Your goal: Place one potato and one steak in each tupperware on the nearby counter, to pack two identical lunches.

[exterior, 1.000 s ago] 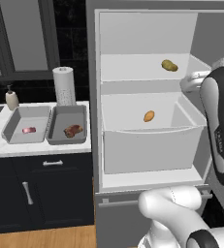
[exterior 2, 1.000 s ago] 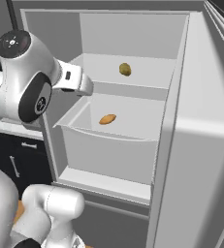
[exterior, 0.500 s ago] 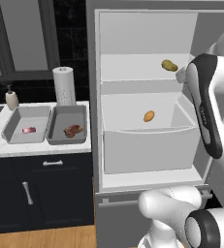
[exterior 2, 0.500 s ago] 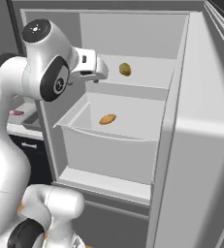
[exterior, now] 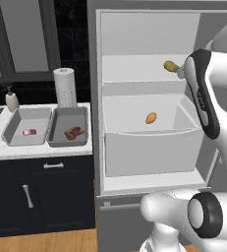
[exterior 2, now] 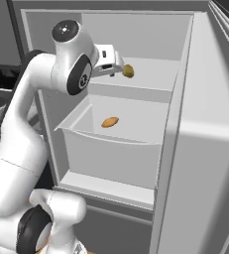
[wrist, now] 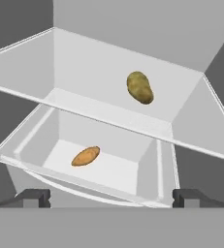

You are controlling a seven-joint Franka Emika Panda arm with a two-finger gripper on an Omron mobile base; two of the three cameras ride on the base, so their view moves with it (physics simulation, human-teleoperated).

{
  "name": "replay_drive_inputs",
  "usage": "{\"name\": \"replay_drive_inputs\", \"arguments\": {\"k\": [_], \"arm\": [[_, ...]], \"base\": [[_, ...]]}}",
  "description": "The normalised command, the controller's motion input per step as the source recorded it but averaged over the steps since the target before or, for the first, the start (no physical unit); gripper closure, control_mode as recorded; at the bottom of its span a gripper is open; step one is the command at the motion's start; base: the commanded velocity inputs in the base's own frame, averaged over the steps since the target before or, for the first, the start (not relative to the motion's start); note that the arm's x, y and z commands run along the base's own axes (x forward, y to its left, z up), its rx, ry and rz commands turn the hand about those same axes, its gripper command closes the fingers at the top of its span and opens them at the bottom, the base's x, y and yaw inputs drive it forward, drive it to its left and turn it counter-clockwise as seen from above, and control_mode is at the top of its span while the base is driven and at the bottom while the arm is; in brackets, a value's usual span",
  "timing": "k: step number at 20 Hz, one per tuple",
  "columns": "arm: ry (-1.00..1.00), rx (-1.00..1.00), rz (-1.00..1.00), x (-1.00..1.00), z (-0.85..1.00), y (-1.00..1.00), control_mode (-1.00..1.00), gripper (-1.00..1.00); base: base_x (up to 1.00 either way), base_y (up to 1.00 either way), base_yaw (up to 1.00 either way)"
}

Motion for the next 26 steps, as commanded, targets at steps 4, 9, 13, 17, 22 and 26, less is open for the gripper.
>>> {"name": "replay_drive_inputs", "arguments": {"k": [4,9,13,17,22,26], "arm": [[0.0,0.0,0.03,0.48,0.0,0.0,-1.0,-1.0],[0.0,0.0,0.0,0.42,-0.03,-0.04,-1.0,-1.0],[0.0,0.0,0.0,0.21,-0.12,-0.06,-1.0,-1.0],[0.0,0.0,0.0,0.17,-0.12,-0.06,-1.0,-1.0],[0.0,0.0,0.0,0.31,-0.08,-0.09,-1.0,-1.0],[0.0,0.0,0.0,0.41,-0.05,-0.13,-1.0,-1.0]], "base": [[0.0,0.0,0.0],[0.0,0.0,0.0],[0.0,0.0,0.0],[0.0,0.0,0.0],[0.0,0.0,0.0],[0.0,0.0,0.0]]}}
